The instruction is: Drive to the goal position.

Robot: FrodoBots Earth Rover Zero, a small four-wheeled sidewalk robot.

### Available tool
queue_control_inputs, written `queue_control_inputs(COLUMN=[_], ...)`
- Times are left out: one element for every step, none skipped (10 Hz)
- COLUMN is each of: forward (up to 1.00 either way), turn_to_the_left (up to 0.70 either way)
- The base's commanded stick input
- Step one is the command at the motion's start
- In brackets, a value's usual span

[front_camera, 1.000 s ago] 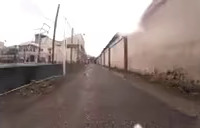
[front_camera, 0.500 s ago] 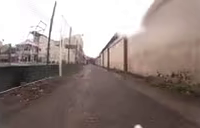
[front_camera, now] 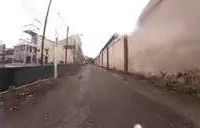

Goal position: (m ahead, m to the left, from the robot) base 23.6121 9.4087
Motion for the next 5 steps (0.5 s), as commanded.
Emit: queue_control_inputs(forward=[0.7, 0.7, 0.7, 0.7, 0.7], turn_to_the_left=[0.08, 0.08, 0.08, 0.08, 0.08])
